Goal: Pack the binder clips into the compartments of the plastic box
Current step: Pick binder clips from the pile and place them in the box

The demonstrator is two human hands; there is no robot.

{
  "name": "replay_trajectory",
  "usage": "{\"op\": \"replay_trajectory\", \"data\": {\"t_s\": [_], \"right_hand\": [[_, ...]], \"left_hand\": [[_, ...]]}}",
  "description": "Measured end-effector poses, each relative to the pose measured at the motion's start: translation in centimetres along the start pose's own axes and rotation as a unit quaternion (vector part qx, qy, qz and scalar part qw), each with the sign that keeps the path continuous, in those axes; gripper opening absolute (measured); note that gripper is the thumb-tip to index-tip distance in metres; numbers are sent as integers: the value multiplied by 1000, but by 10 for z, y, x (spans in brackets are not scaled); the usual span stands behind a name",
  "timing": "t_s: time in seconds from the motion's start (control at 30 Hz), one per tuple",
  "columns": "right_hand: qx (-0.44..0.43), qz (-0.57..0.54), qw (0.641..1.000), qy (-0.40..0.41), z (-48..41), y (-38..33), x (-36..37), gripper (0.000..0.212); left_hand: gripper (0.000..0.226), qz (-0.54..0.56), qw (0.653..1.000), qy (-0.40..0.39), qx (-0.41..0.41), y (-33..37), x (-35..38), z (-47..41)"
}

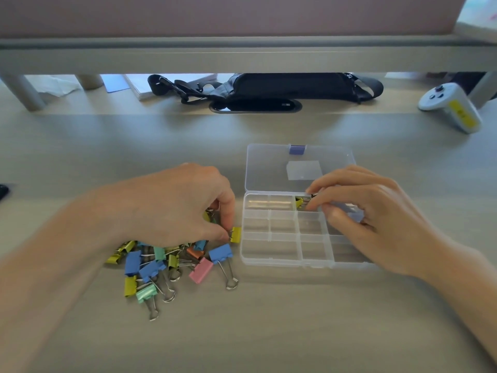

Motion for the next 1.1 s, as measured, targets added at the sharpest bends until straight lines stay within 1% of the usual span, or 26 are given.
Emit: {"op": "replay_trajectory", "data": {"t_s": [0.2,0.3,0.4,0.5,0.57,0.7,0.83,1.1], "right_hand": [[5,-1,1000,-2,0,1,0,23],[0,-4,1000,-1,0,1,0,24],[0,-5,1000,2,0,1,1,25],[0,-8,1000,5,0,2,1,24],[-2,-9,1000,6,0,3,1,23],[-1,-19,1000,18,-1,3,1,24],[3,-23,1000,15,-1,4,1,24],[19,-41,999,12,-1,5,1,26]], "left_hand": [[16,17,1000,-2,-6,-4,-5,3],[11,48,999,15,8,-1,-14,7],[10,133,988,63,39,7,-26,10],[14,181,971,145,62,22,-27,3],[19,173,965,182,80,38,-20,-7],[9,140,959,219,116,58,-12,-34],[7,78,966,201,142,65,-9,-47],[6,76,970,187,133,63,-1,-51]]}}
Point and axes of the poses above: each hand's wrist, its own z-axis away from the middle knuckle, its own x-axis out of the palm, y = z × x, the point moved 4 cm from there along -z, towards the middle knuckle, and after that the axes turned 4 degrees about x, right-handed, at the moved point
